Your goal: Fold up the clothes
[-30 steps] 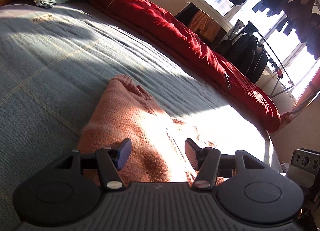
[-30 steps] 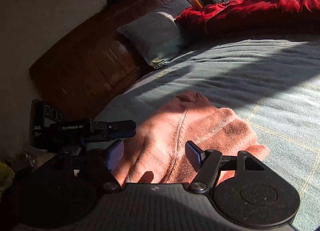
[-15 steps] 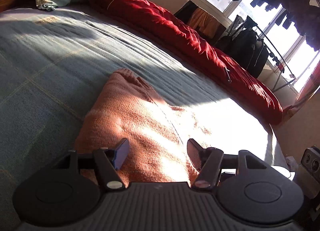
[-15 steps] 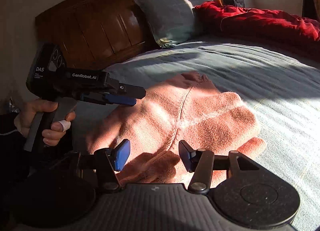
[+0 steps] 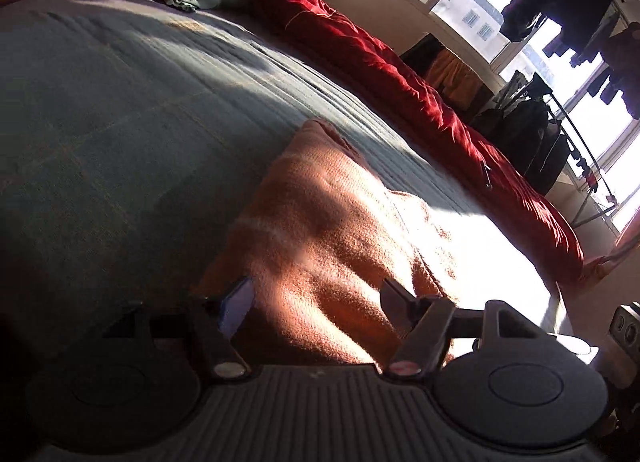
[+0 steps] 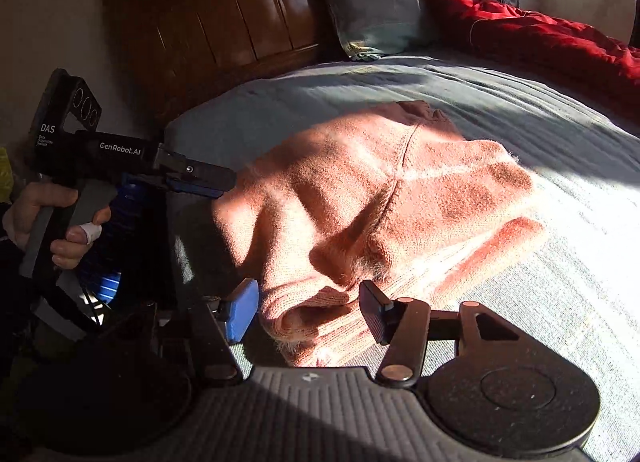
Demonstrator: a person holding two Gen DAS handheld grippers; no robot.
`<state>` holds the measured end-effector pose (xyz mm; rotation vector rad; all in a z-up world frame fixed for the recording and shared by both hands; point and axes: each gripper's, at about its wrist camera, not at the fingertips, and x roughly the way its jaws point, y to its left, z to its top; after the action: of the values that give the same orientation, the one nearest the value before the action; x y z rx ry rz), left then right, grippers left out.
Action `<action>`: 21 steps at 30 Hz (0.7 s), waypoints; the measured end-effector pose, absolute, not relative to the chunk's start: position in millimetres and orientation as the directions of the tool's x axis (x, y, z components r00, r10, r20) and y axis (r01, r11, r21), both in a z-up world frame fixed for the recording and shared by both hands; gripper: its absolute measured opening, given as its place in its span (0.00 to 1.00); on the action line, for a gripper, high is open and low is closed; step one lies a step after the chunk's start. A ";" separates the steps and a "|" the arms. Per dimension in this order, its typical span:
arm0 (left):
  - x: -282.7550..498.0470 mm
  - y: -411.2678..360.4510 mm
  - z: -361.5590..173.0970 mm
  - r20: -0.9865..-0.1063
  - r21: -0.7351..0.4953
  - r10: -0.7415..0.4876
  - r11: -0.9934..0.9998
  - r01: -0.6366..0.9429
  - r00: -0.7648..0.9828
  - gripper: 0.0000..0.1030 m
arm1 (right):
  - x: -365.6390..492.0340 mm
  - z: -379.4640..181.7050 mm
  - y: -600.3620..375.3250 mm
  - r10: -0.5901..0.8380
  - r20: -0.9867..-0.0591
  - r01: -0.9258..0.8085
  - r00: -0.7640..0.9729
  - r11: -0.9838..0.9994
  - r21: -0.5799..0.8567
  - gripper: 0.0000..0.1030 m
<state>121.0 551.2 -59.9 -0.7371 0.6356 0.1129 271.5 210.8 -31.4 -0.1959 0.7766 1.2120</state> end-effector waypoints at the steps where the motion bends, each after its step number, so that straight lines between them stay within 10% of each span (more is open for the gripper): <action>1: 113.0 553.7 -60.0 -0.566 -0.606 -0.098 0.723 -0.333 0.819 0.70 | 271.4 -29.1 204.6 0.771 -0.622 -0.887 0.134 0.374 0.272 0.61; 17: 122.8 569.6 -135.9 -0.384 -0.844 -0.090 0.437 -0.310 0.919 0.85 | 284.4 -38.2 169.7 0.797 -0.591 -0.785 0.124 0.443 0.433 0.65; 21: 122.6 569.1 -124.1 -0.416 -0.813 -0.059 0.472 -0.342 0.907 0.44 | 285.8 -40.9 170.8 0.797 -0.592 -0.777 0.122 0.448 0.442 0.66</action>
<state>122.6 569.1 -124.1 -1.0733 0.4185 0.1798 285.8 170.8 -40.9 0.0258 0.8824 1.1487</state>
